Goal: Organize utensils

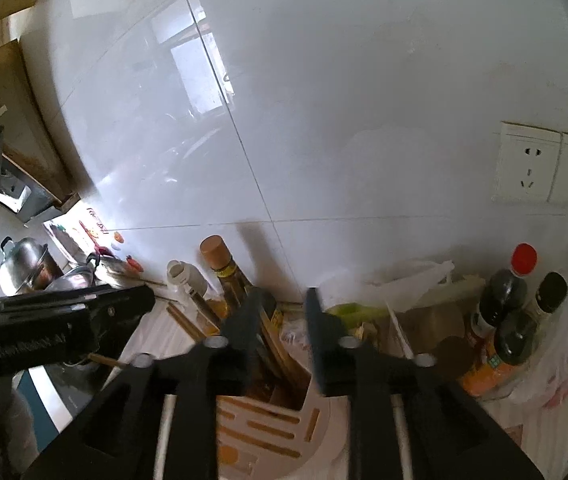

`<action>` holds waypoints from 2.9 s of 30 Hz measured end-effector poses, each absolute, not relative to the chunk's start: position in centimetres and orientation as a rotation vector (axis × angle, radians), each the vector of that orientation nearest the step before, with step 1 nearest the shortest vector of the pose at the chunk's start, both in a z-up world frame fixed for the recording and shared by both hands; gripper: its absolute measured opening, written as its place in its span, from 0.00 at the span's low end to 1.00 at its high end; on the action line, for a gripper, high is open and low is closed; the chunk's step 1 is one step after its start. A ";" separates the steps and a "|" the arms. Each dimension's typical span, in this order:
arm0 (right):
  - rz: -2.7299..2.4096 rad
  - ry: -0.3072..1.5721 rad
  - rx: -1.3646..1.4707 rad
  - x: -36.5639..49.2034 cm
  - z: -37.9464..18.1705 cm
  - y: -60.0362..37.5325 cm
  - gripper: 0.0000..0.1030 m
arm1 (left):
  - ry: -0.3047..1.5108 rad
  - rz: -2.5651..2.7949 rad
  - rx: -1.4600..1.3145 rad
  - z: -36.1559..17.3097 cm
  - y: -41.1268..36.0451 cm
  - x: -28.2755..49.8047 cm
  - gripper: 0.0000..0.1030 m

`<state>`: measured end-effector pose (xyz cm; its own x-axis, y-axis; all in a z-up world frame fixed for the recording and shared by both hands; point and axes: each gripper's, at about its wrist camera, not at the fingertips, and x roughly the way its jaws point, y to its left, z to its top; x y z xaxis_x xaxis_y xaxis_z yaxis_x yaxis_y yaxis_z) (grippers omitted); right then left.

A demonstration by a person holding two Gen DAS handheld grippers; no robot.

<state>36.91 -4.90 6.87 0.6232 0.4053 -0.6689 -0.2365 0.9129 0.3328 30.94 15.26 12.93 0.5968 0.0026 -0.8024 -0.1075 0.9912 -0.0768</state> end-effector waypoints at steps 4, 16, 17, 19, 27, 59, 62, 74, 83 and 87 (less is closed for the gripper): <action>0.345 0.817 0.202 35.3 7.4 -5.8 0.59 | 0.897 0.112 -0.095 13.0 15.8 29.4 0.99; 0.129 0.897 0.010 30.3 4.7 -6.4 1.00 | 0.860 0.200 0.022 9.5 14.4 24.0 1.00; 0.119 0.896 0.001 30.0 4.5 -6.6 1.00 | 0.857 0.202 0.020 9.5 14.3 23.8 1.00; 0.101 0.897 -0.015 29.5 4.4 -6.7 1.00 | 0.853 0.209 0.013 9.3 14.1 23.1 1.00; 0.091 0.872 -0.046 27.4 5.7 -7.2 1.00 | 0.818 0.231 0.004 9.9 13.7 20.1 1.00; -0.075 0.663 0.003 -4.8 22.4 -4.9 1.00 | 0.668 0.077 0.022 19.8 16.7 -7.1 1.00; -0.064 0.646 0.003 -6.5 23.4 -5.5 1.00 | 0.644 0.088 0.016 20.4 16.3 -8.6 1.00; -0.034 0.608 0.004 -9.3 25.7 -7.3 1.00 | 0.639 0.108 0.019 20.9 14.6 -11.2 1.00; -0.032 0.633 0.014 -8.9 25.7 -8.1 1.00 | 0.654 0.090 0.030 21.3 14.0 -11.4 1.00; -0.031 0.630 0.013 -8.8 26.1 -8.1 1.00 | 0.647 0.090 0.027 21.7 14.0 -11.4 1.00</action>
<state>-8.82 -8.06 26.14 0.8076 -0.0246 -0.5892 0.0327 0.9995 0.0030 -11.42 14.00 21.68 0.7938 0.0925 -0.6011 -0.0756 0.9957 0.0533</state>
